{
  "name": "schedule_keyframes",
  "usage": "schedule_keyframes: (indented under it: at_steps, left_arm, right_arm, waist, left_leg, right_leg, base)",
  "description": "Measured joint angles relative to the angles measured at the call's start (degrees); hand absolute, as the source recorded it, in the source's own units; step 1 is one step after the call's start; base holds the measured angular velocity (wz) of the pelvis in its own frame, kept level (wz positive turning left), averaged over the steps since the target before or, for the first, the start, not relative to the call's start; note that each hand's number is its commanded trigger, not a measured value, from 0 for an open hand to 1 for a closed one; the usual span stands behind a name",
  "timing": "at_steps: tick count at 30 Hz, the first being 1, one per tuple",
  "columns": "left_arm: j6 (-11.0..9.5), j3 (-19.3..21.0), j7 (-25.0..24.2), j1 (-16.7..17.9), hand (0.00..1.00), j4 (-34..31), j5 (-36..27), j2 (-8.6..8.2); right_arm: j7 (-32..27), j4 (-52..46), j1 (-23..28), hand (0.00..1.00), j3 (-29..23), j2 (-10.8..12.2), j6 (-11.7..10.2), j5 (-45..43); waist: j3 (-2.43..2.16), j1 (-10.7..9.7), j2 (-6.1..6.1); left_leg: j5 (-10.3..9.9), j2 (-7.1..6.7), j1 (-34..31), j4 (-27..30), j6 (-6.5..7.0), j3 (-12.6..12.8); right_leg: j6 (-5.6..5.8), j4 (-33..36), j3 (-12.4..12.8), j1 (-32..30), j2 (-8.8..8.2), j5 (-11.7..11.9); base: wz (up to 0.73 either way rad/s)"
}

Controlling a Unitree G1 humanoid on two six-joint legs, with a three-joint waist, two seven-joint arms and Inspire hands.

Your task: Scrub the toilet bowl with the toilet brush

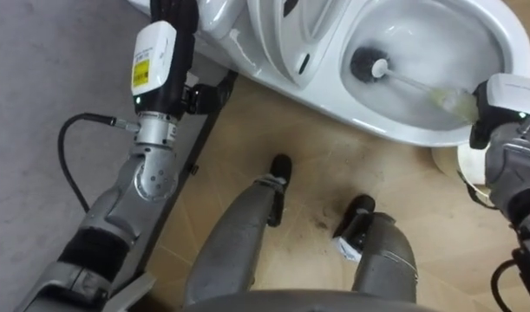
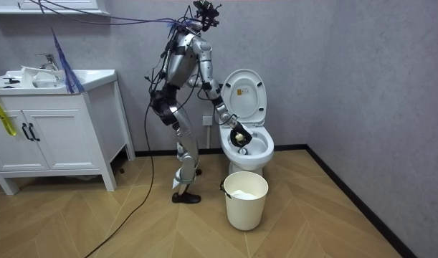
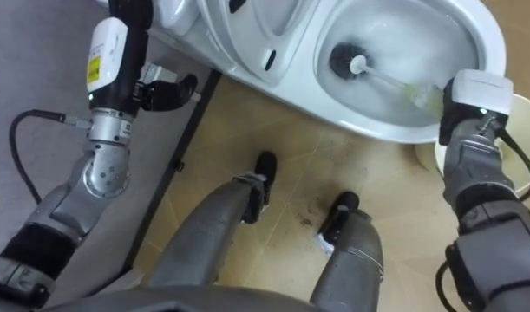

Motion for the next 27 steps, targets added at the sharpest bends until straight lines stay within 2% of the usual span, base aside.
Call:
schedule_keyframes:
  at_steps: [3, 7, 10, 13, 15, 18, 20, 21, 22, 26, 27]
  left_arm:
    - [0.0, -0.4, 1.9, 1.0, 0.0, 0.1, -0.1, 1.05]
    - [0.1, -0.4, 4.8, 2.2, 0.0, 0.2, -0.8, 1.53]
    - [0.1, -0.5, 6.8, 3.6, 0.0, 0.4, -0.9, 2.86]
    - [0.1, -0.6, 7.5, 3.9, 0.0, 0.7, -1.0, 3.3]
    - [0.1, -1.1, 7.7, 3.8, 0.0, 0.7, -2.2, 3.6]
    - [0.5, -1.7, 7.7, 3.3, 0.0, 0.5, -4.4, 4.52]
    - [1.5, -1.4, 7.5, 3.2, 0.0, 0.4, -4.3, 4.43]
    - [2.0, -1.3, 7.4, 3.1, 0.0, 0.4, -4.7, 4.42]
    - [2.3, -1.3, 7.1, 2.8, 0.0, 0.4, -5.5, 4.45]
    - [4.0, -1.8, 6.2, 1.4, 0.0, 0.3, -5.5, 4.41]
    - [4.1, -1.8, 6.2, 1.3, 0.0, 0.2, -5.5, 4.39]
  right_arm:
    - [0.1, -6.5, 3.1, 1.0, 0.1, 0.2, 1.4, -2.7]
    - [0.4, -15.0, 7.6, 1.0, 0.0, 0.1, 3.1, -4.0]
    - [0.5, -18.2, 9.6, 1.0, 0.1, 0.0, 3.1, -3.9]
    - [0.3, -18.6, 10.0, 1.0, 0.4, -0.4, 3.1, -1.9]
    - [-0.1, -18.1, 9.9, 1.0, 0.5, -0.2, 2.8, 1.7]
    - [-0.3, -15.4, 8.6, 1.0, 0.7, -0.2, 0.4, 11.3]
    - [-0.4, -13.4, 7.7, 1.0, -0.4, 0.4, -1.7, 17.8]
    - [-0.5, -11.5, 6.4, 1.0, -0.7, 0.5, -3.5, 23.7]
    - [-0.6, -9.5, 4.8, 1.0, -0.8, 0.5, -4.8, 30.7]
    - [-0.2, -3.6, 1.1, 1.0, -0.8, 0.2, -5.2, 50.7]
    - [0.0, -3.3, 1.0, 1.0, -0.8, 0.2, -5.2, 52.5]
  waist:
    - [-0.07, -0.2, 0.17]
    - [-0.07, -0.7, 0.09]
    - [-0.12, -2.0, 0.14]
    - [-0.12, -2.2, 0.14]
    - [-0.13, -2.4, 0.14]
    - [-0.11, -3.1, 0.02]
    - [-0.03, -3.5, -0.68]
    - [0.0, -3.7, -0.93]
    - [0.21, -3.8, -1.25]
    - [0.29, -4.6, -1.49]
    - [0.22, -4.7, -1.52]
  left_leg:
    - [-0.2, 0.82, 0.0, -0.3, -0.27, 0.7]
    - [-0.3, 1.82, 0.1, -0.6, -0.75, 1.2]
    - [-0.3, 2.08, 0.1, -0.4, -0.75, 1.7]
    - [-0.3, 2.53, 0.0, 0.3, -0.72, 3.1]
    - [-0.3, 2.54, 0.0, 0.4, -0.71, 3.0]
    - [-0.3, 2.38, 0.1, 0.3, -0.68, 3.1]
    - [-0.1, 2.13, 0.2, 0.3, -0.46, 4.3]
    - [-0.1, 2.04, 0.3, 0.4, -0.44, 4.7]
    - [0.0, 1.94, 0.2, 0.4, -0.32, 4.8]
    - [0.1, 1.65, 0.0, 1.4, -0.11, 5.1]
    - [0.2, 1.6, -0.1, 1.4, -0.02, 5.1]
  right_leg:
    - [-0.47, -0.8, 0.2, 0.0, 0.7, 0.3]
    - [-0.82, -1.8, 0.6, 0.0, 1.89, 0.6]
    - [-1.0, -1.8, 0.6, 0.1, 2.08, 0.5]
    - [-1.07, -1.4, 0.7, 0.1, 2.04, 0.5]
    - [-1.08, -1.5, 0.7, 0.1, 2.05, 0.5]
    - [-1.23, -0.7, 1.0, -0.3, 1.72, 0.3]
    - [-1.15, 0.8, 2.2, -1.2, 1.07, -0.3]
    - [-1.17, 1.4, 2.7, -1.8, 0.91, -0.3]
    - [-1.2, 1.8, 2.7, -2.1, 0.63, -0.3]
    - [-1.25, 3.5, 2.9, -2.4, -0.29, -0.8]
    - [-1.18, 3.7, 3.0, -2.6, -0.54, -0.9]
  base:
    - [-0.12]
    - [-0.11]
    - [-0.02]
    - [-0.03]
    - [0.0]
    - [0.01]
    - [-0.04]
    - [-0.13]
    - [-0.09]
    - [0.08]
    - [0.1]
